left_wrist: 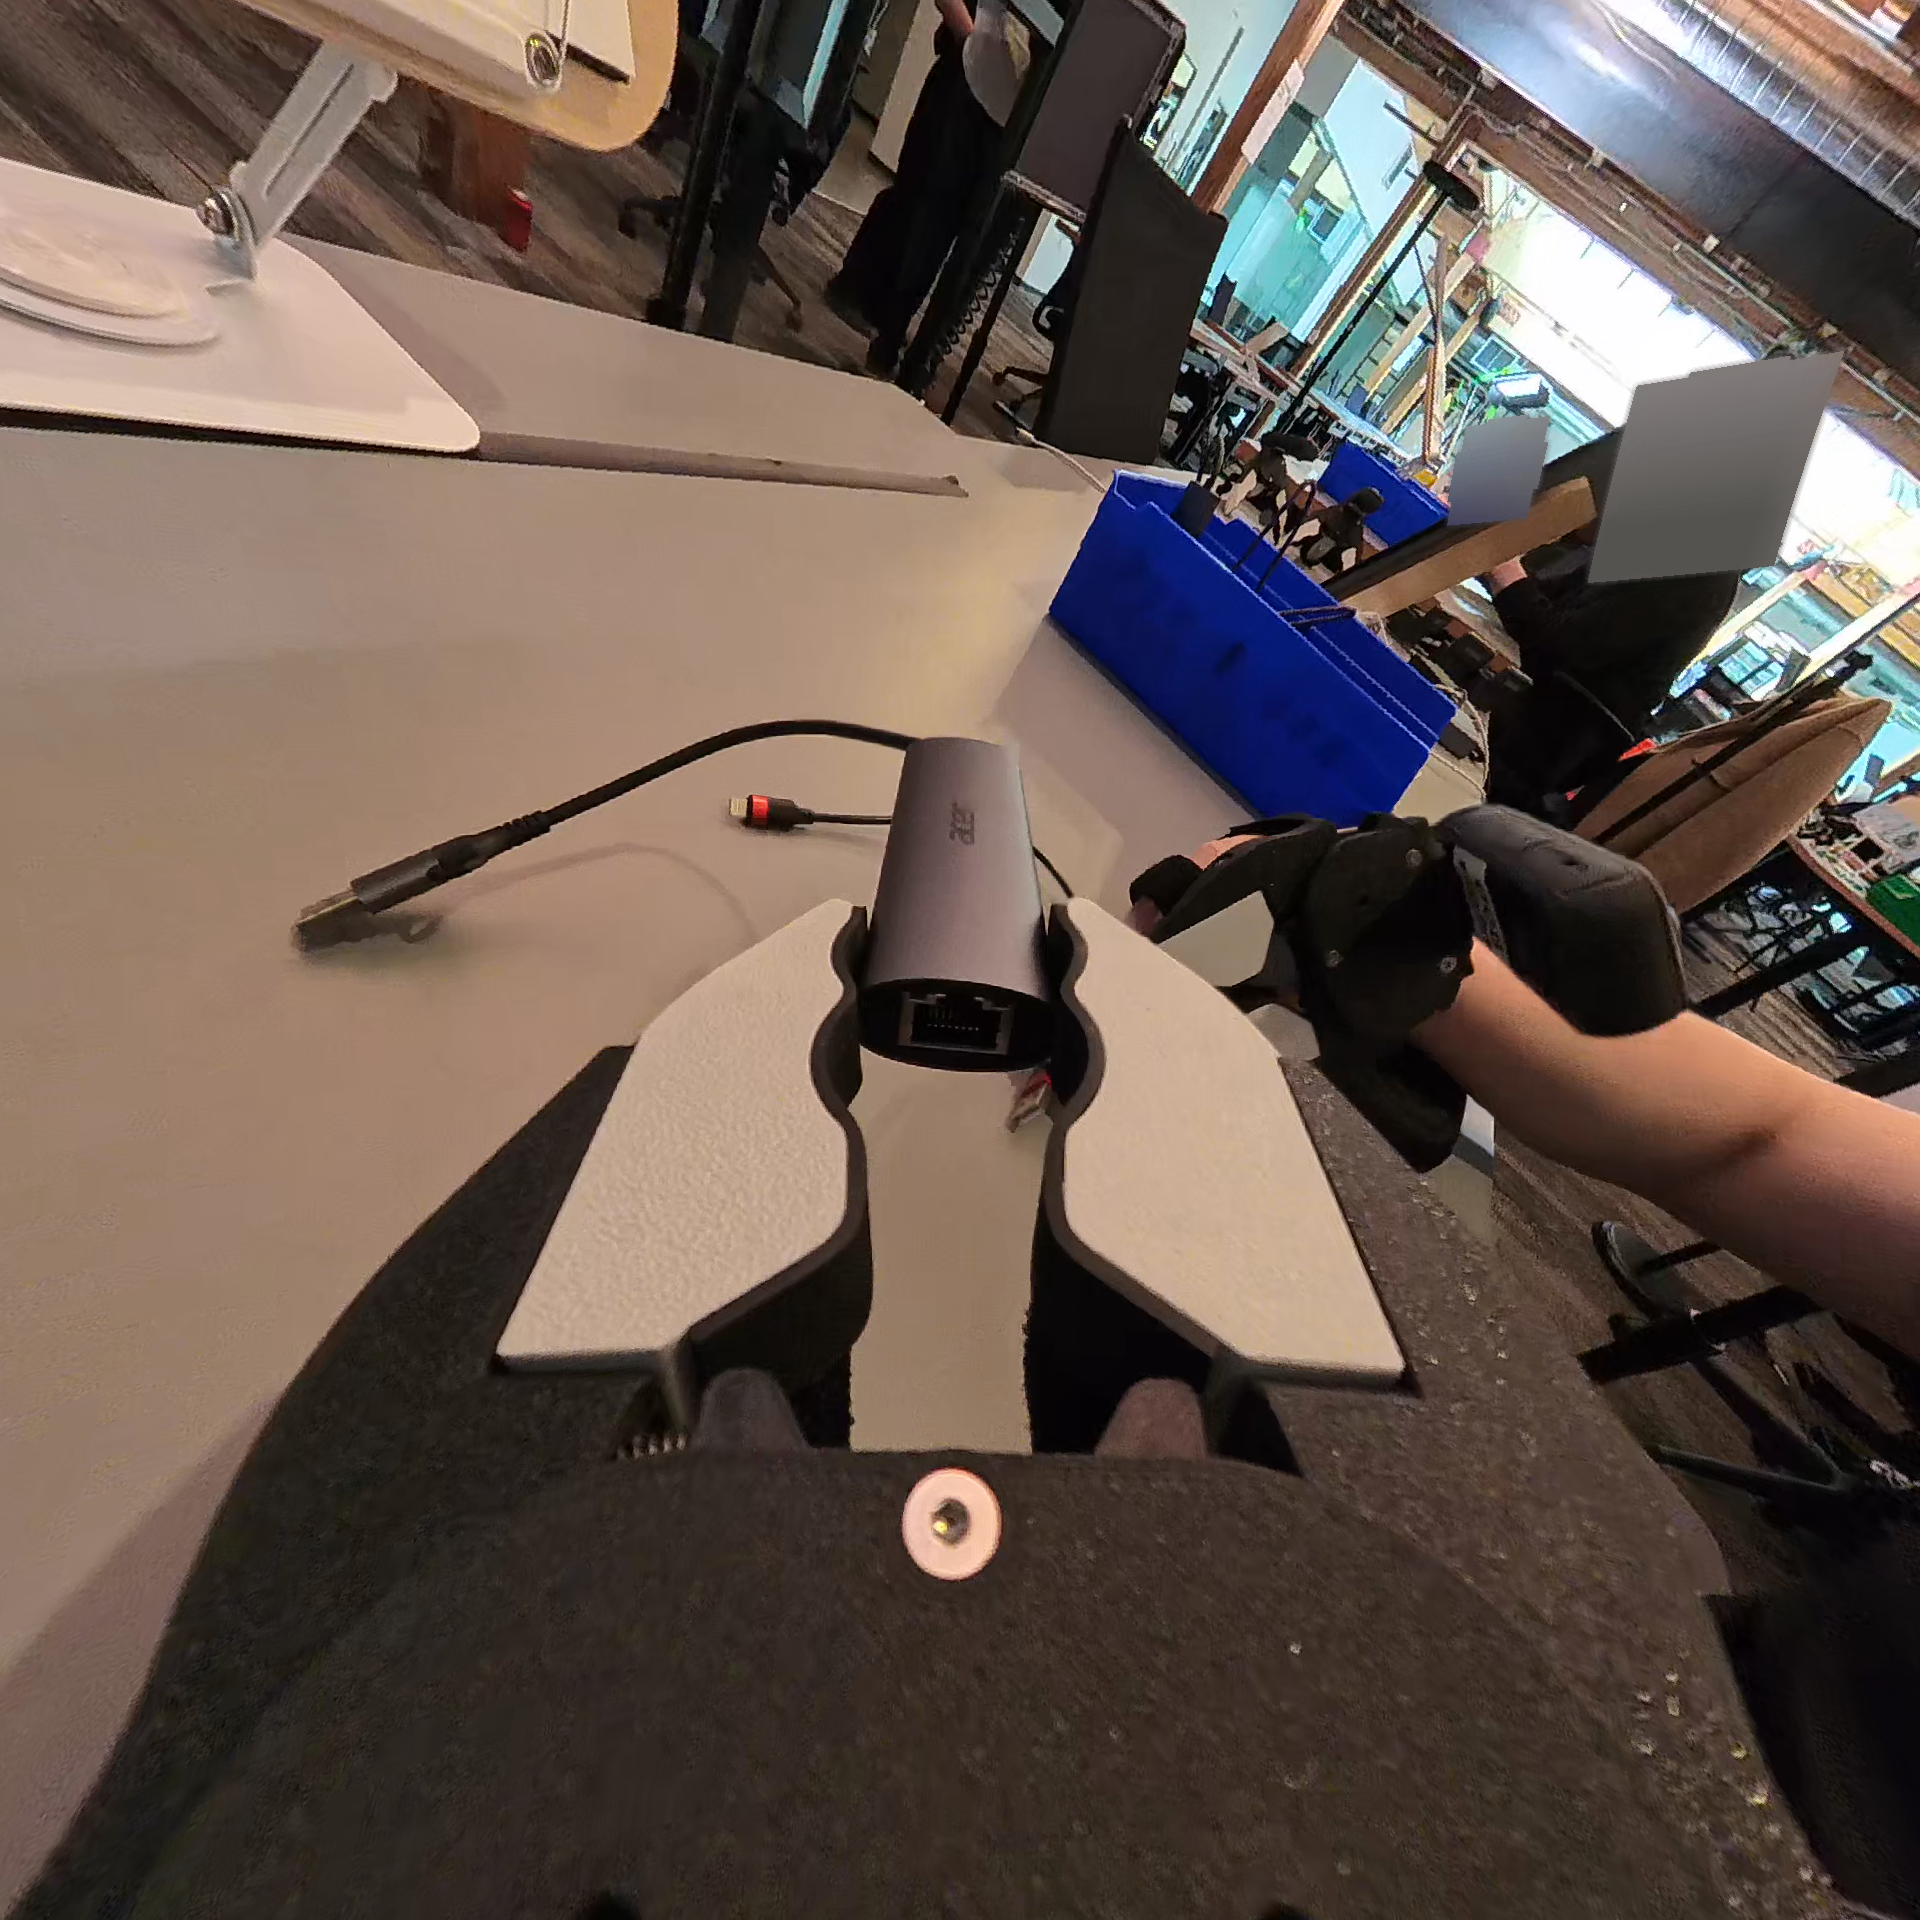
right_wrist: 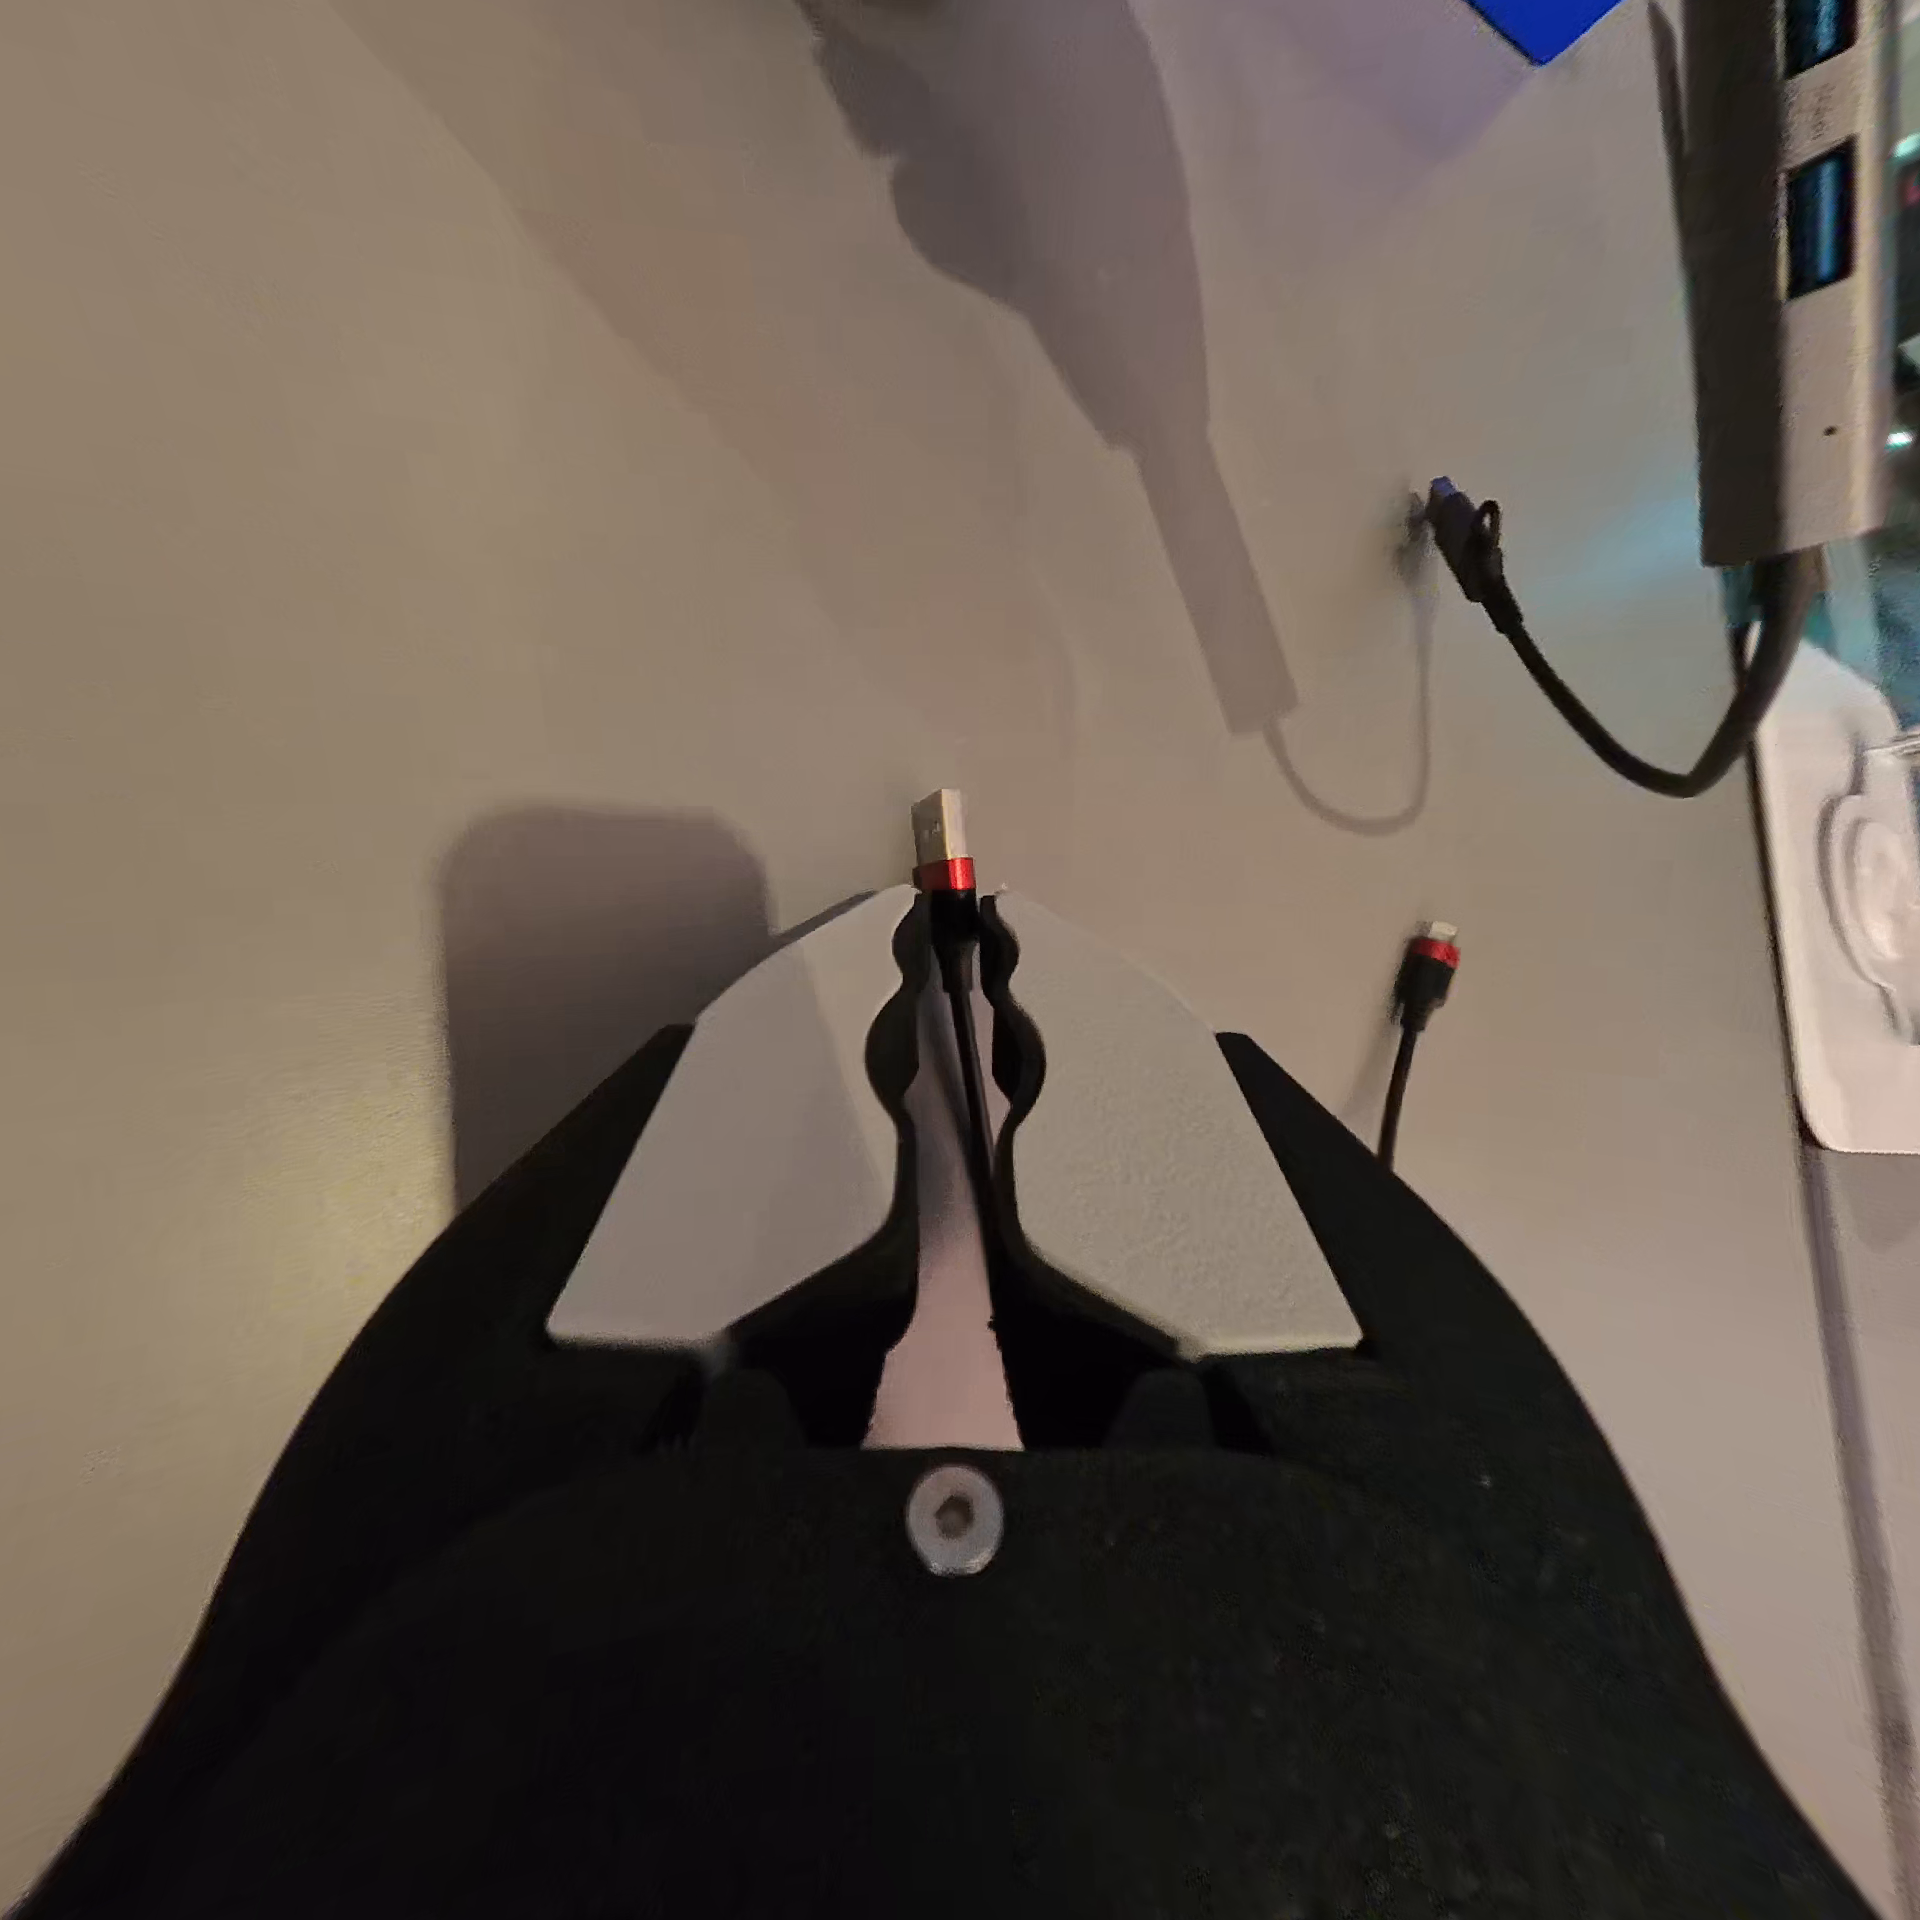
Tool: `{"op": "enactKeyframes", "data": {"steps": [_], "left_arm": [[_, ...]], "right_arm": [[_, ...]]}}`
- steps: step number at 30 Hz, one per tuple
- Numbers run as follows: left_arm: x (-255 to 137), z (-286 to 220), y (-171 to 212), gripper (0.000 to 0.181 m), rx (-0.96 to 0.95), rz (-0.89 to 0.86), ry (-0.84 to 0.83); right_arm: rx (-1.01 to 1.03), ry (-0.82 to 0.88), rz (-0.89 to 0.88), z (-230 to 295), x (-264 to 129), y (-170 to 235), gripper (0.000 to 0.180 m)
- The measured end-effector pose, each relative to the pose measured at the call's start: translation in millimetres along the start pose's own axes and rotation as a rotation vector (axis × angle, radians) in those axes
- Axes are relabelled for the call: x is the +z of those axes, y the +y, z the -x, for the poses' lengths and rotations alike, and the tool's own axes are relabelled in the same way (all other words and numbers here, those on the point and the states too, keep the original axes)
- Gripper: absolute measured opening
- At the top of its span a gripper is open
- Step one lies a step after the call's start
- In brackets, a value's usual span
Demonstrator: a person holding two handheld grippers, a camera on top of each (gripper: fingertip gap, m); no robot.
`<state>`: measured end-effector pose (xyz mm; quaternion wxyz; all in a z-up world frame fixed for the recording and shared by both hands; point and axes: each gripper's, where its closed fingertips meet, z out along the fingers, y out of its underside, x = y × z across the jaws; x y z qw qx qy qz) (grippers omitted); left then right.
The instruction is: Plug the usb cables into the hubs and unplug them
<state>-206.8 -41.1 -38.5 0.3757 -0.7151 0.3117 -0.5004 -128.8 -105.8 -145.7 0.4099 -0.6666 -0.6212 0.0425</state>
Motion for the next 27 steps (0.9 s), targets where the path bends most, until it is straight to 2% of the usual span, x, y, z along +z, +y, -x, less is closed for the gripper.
{"op": "enactKeyframes", "data": {"steps": [10, 15, 22, 27], "left_arm": [[-1, -3, 0, 0.033, 0.002, 0.003, 0.002], [1, 2, 12, 0.033, 0.0, 0.05, -0.02], [1, 32, 47, 0.033, 0.128, 0.203, -0.183], [6, 40, 56, 0.033, 0.046, 0.288, -0.198]], "right_arm": [[0.29, -0.232, -0.174, 3, -13, -7, 0.013], [0.299, -0.198, -0.206, -10, -23, -6, 0.015], [0.29, -0.134, -0.221, -27, -33, -8, 0.016], [0.282, -0.119, -0.209, -31, -32, -5, 0.016]]}}
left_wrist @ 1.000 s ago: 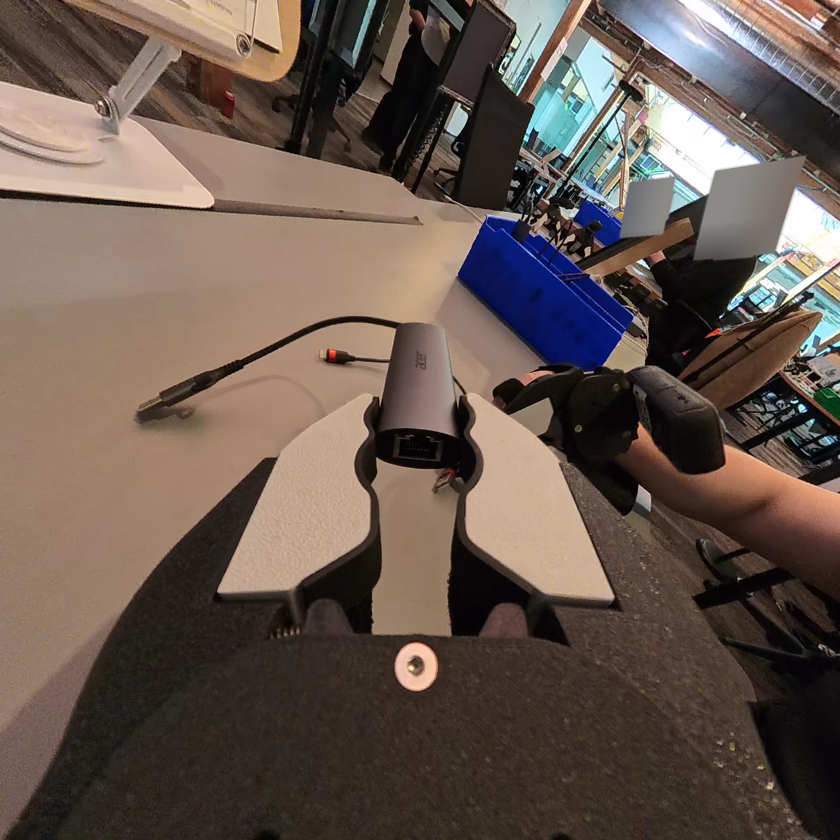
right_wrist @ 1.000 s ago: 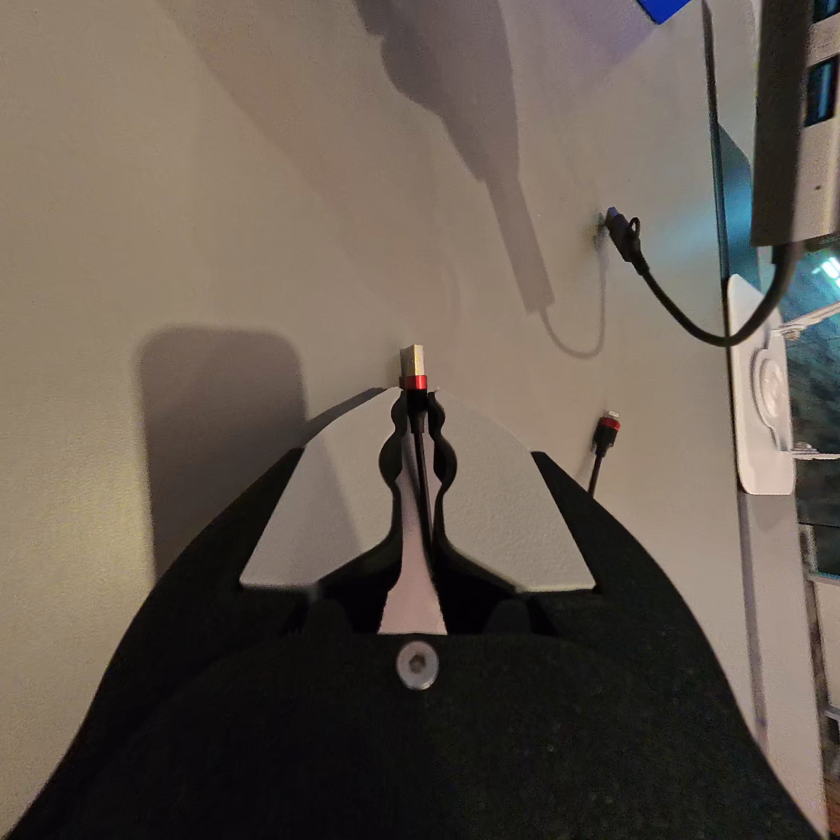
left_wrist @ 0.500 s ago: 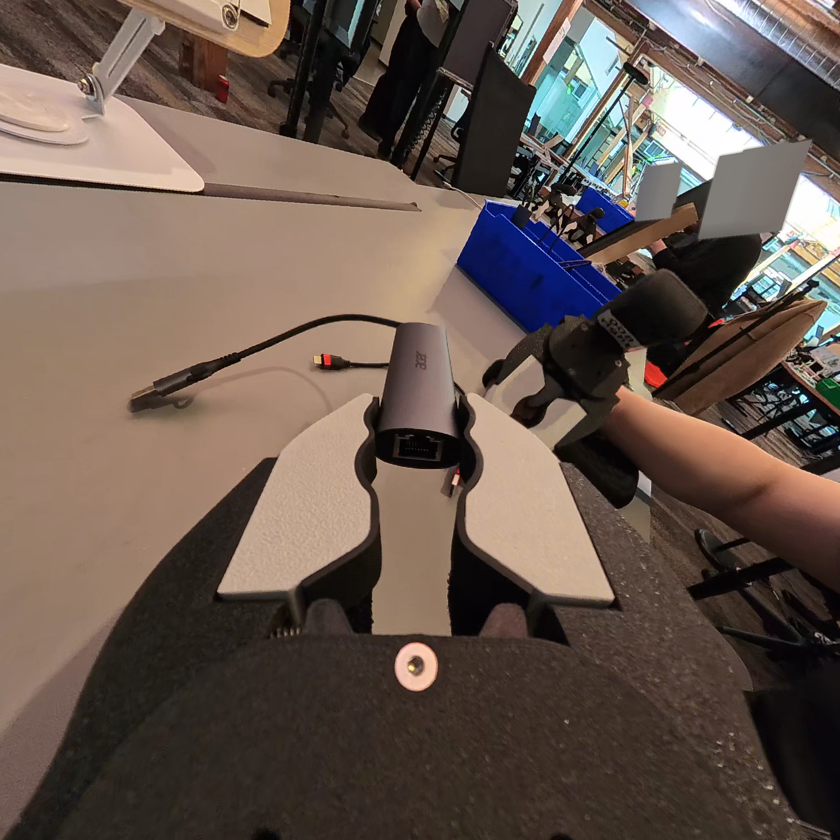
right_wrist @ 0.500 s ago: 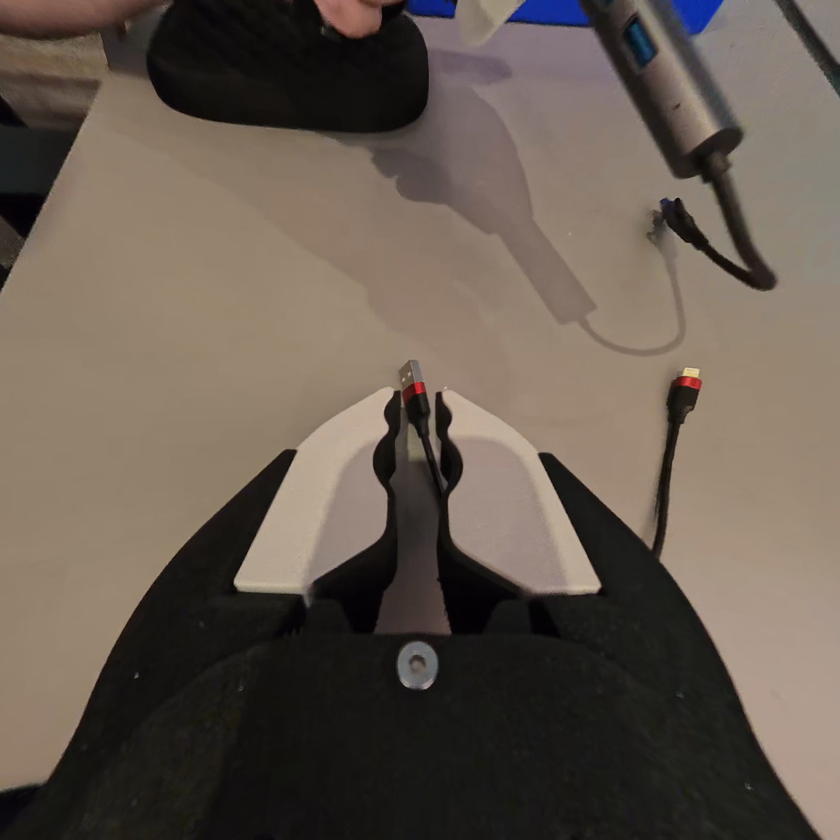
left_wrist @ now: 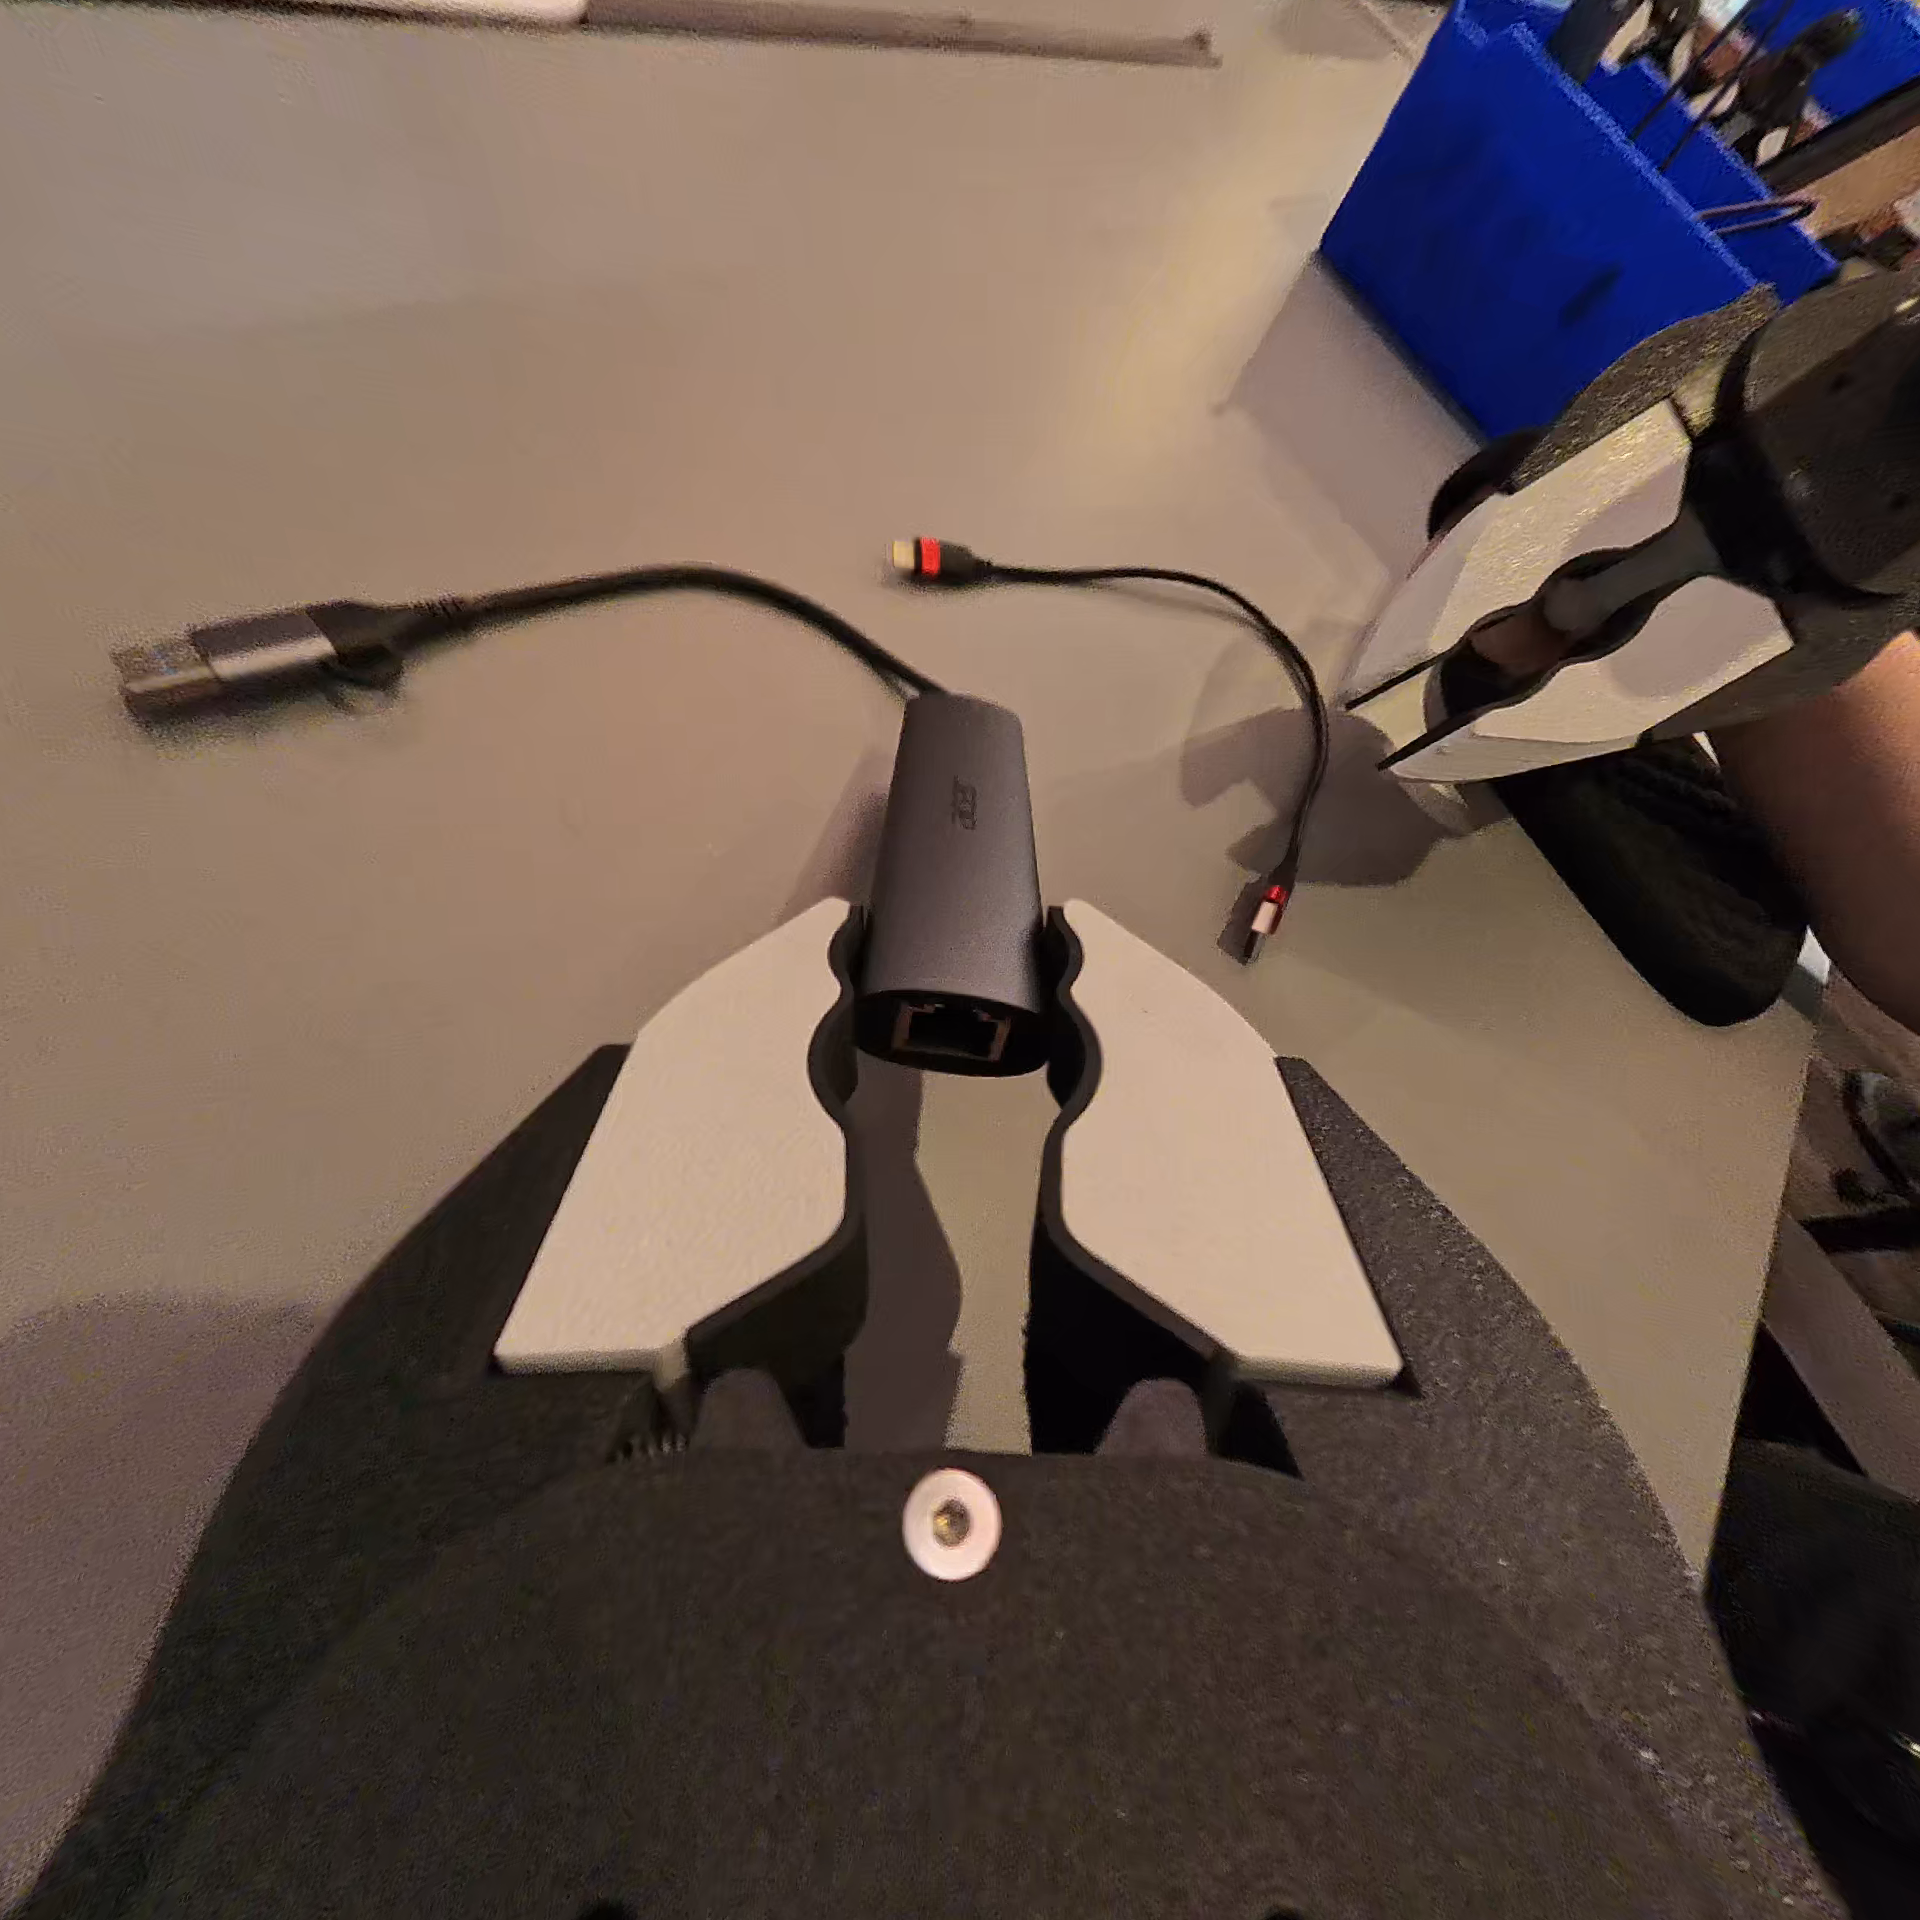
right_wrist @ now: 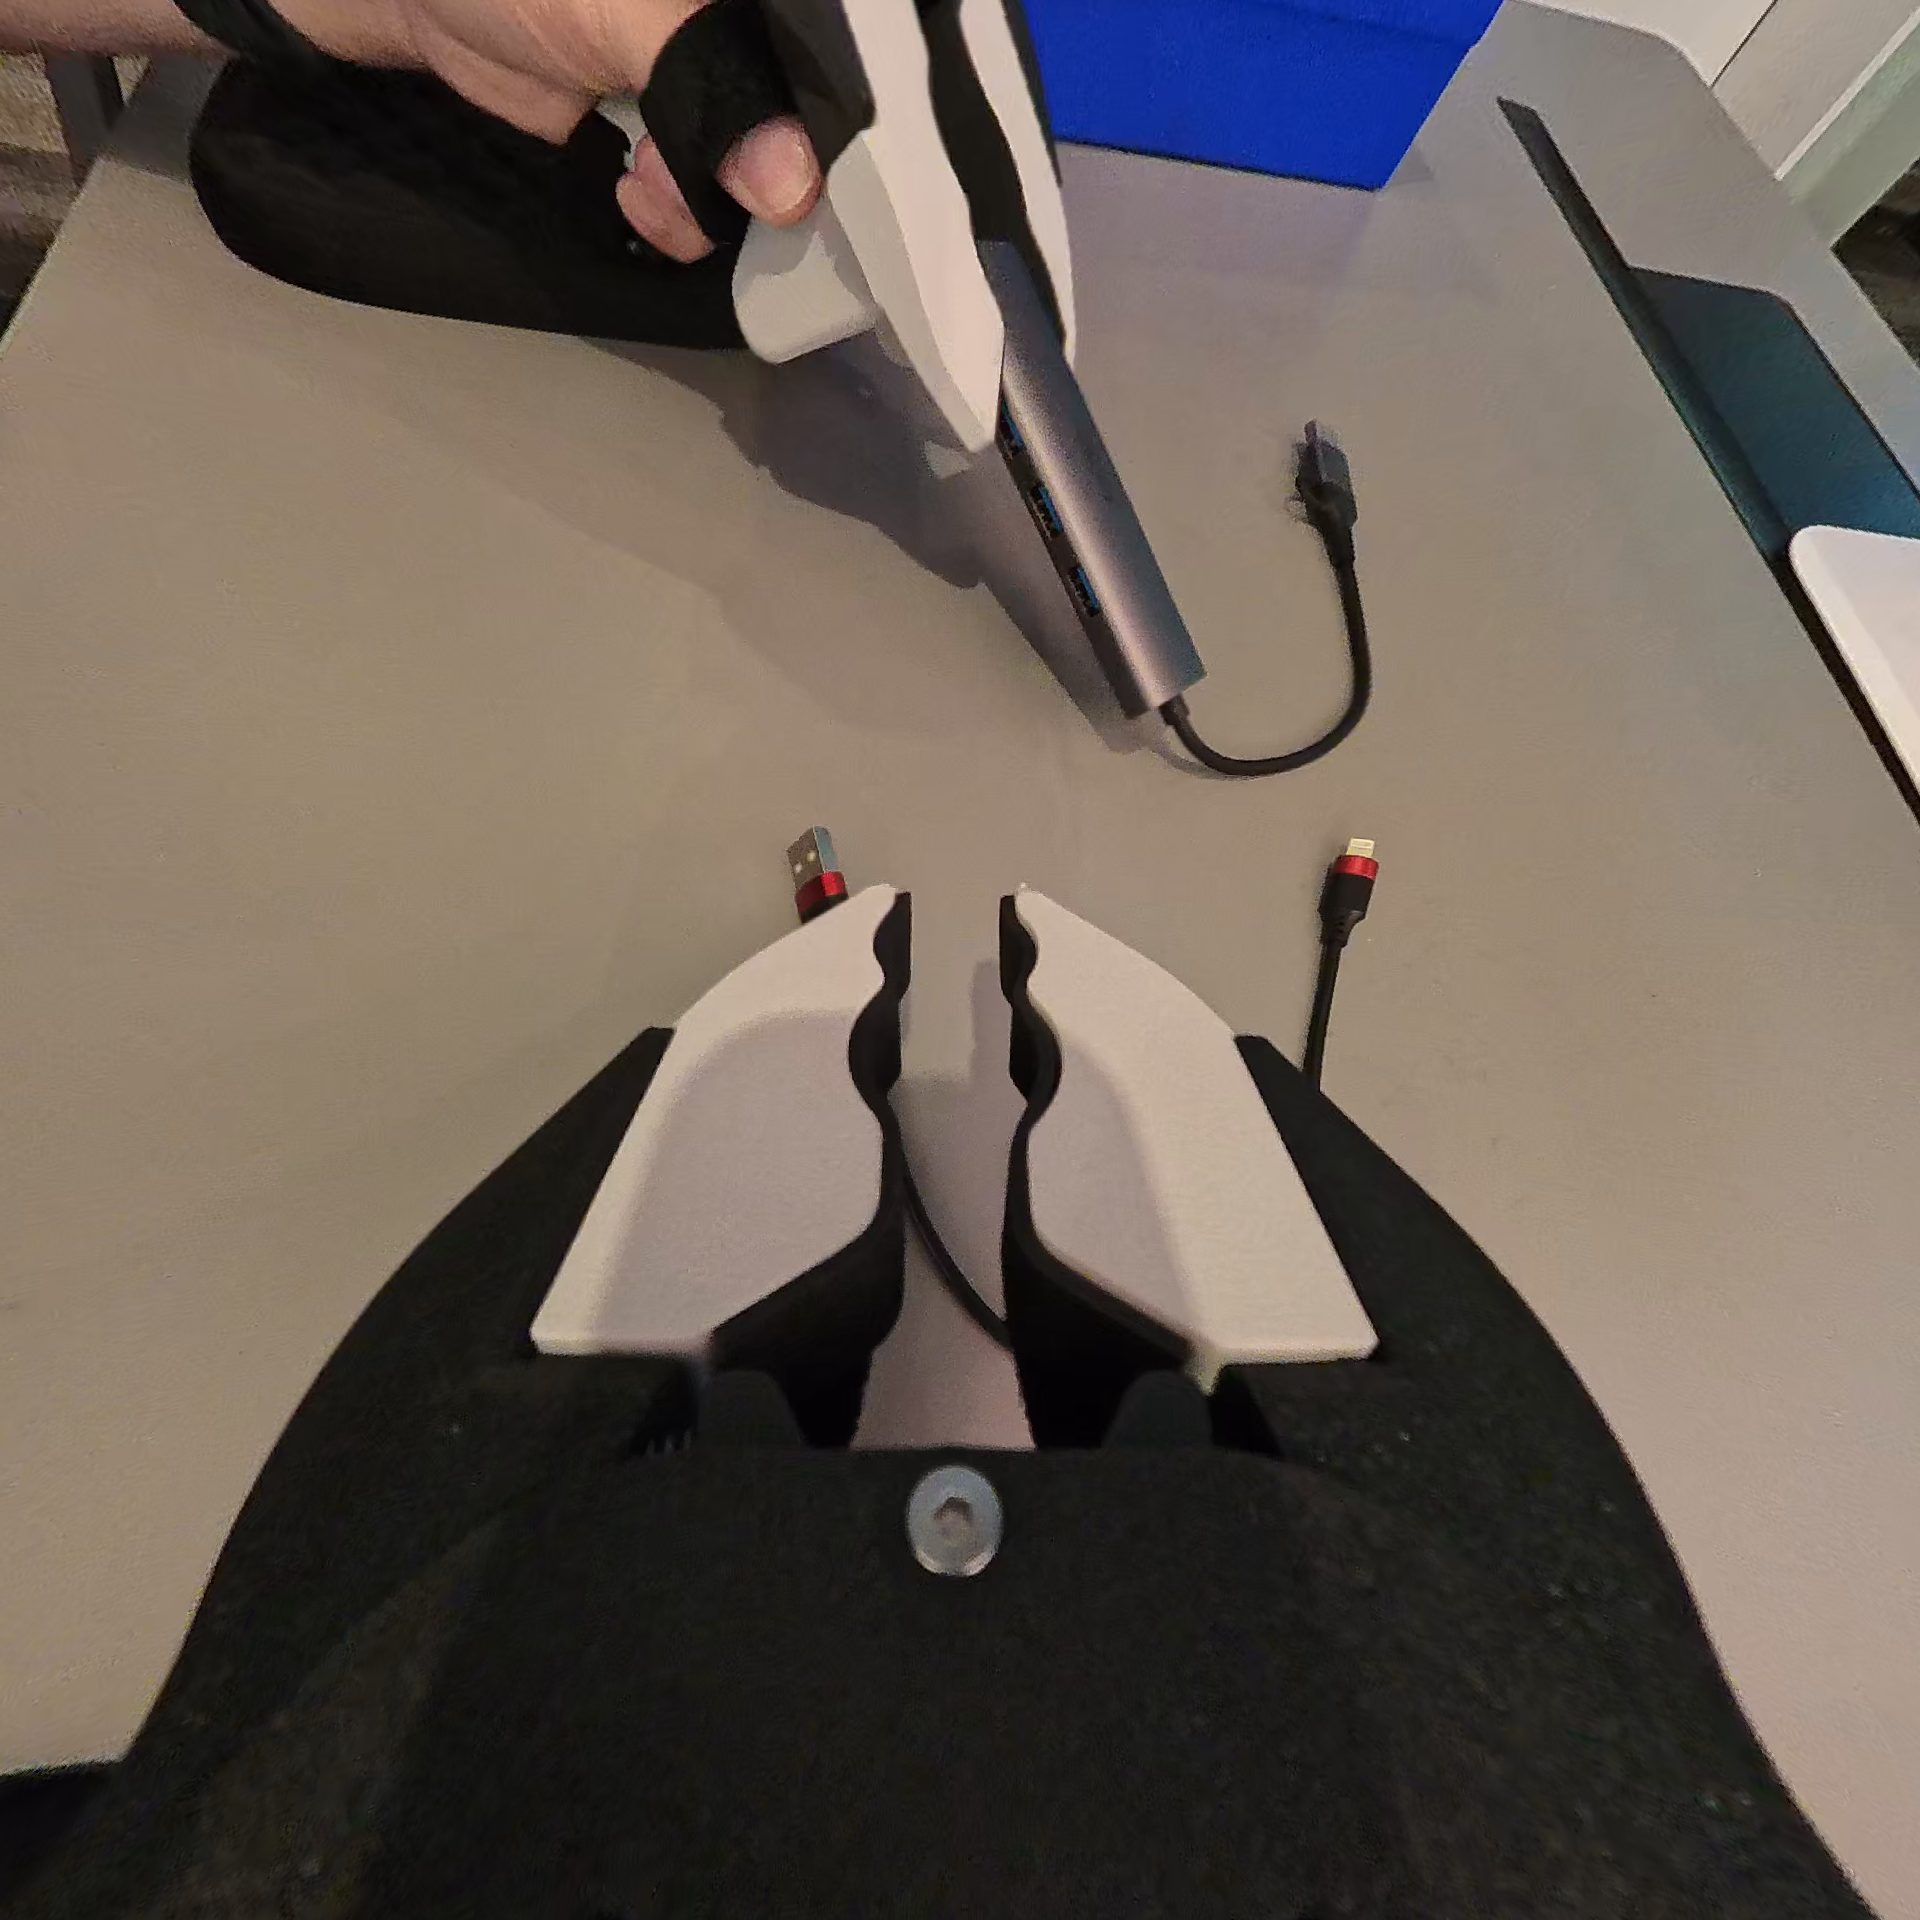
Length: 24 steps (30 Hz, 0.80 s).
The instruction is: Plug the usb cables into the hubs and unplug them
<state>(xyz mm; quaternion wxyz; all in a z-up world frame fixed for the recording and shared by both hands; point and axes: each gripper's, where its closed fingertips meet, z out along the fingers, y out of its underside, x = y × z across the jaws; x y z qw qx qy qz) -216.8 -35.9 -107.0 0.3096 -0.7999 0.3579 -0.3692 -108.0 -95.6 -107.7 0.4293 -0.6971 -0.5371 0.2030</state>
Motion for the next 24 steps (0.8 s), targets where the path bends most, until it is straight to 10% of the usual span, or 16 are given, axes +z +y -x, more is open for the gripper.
{"op": "enactKeyframes", "data": {"steps": [24], "left_arm": [[11, 3, 32, 0.035, 0.036, 0.243, -0.083]], "right_arm": [[-0.16, -0.134, 0.195, -26, 101, -24, 0.005]]}}
